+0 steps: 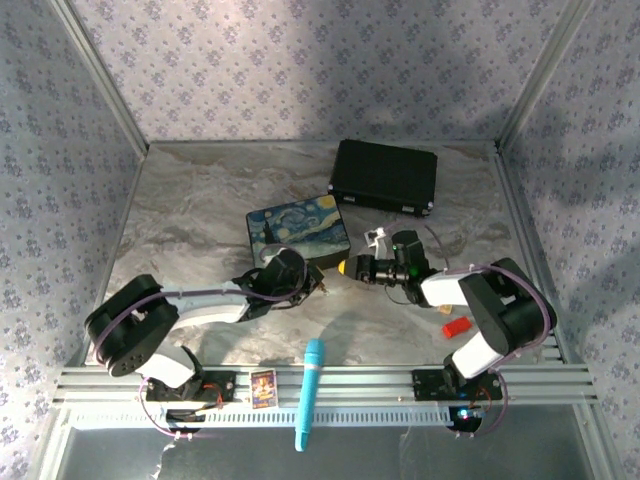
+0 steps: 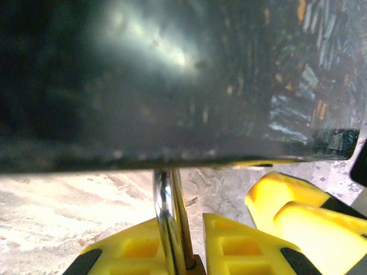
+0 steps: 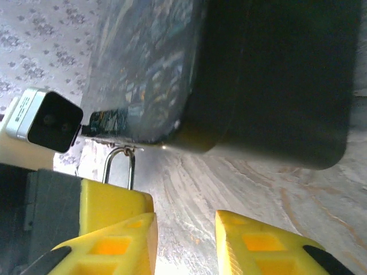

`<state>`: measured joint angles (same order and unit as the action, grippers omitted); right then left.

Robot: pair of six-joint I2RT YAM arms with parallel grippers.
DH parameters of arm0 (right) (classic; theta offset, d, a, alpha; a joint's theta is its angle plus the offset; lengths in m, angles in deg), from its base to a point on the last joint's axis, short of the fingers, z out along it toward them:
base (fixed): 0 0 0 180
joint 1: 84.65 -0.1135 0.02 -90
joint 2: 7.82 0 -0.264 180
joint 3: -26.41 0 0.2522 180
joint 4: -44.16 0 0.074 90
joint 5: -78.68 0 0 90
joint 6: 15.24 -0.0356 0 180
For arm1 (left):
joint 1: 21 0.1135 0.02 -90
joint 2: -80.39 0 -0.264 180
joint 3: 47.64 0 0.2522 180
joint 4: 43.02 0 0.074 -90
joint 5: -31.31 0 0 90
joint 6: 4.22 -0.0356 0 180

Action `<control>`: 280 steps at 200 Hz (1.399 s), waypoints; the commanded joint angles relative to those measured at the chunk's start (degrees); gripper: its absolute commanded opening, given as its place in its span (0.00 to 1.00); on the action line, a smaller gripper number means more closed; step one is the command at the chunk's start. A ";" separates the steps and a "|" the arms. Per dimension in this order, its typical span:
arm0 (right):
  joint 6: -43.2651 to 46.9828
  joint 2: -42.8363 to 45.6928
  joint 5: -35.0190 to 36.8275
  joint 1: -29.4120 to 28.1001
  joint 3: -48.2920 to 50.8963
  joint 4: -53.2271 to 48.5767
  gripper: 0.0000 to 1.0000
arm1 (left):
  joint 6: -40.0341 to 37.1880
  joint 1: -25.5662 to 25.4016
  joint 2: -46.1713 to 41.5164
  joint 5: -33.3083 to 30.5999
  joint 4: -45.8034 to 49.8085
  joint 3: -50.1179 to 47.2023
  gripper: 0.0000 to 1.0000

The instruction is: Unlock the padlock with the key

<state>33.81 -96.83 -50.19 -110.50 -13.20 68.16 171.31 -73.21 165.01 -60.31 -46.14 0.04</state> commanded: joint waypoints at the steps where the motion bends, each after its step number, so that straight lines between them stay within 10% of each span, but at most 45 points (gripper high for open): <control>1: 0.98 3.79 3.68 -0.57 0.51 -5.39 0.35 | 2.39 -0.27 -0.34 3.16 3.49 -0.31 0.00; 69: 9.38 18.65 26.08 -2.41 -10.04 -39.16 0.68 | -10.24 0.64 2.02 1.83 20.45 6.41 0.00; 130: 16.53 -0.10 24.95 -4.56 -27.38 -48.83 0.70 | -21.75 1.21 5.64 1.54 32.66 12.63 0.00; 223: 18.31 -10.55 29.82 -9.20 -35.42 -56.54 0.67 | -36.11 0.75 14.13 -18.09 64.54 25.57 0.00; 280: 17.17 -11.28 28.19 -9.61 -35.59 -55.91 0.67 | -36.76 0.17 18.42 -17.08 62.42 26.31 0.09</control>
<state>51.30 -104.87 -22.68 -119.15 -49.57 18.13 138.75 -72.11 180.42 -72.05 7.54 28.38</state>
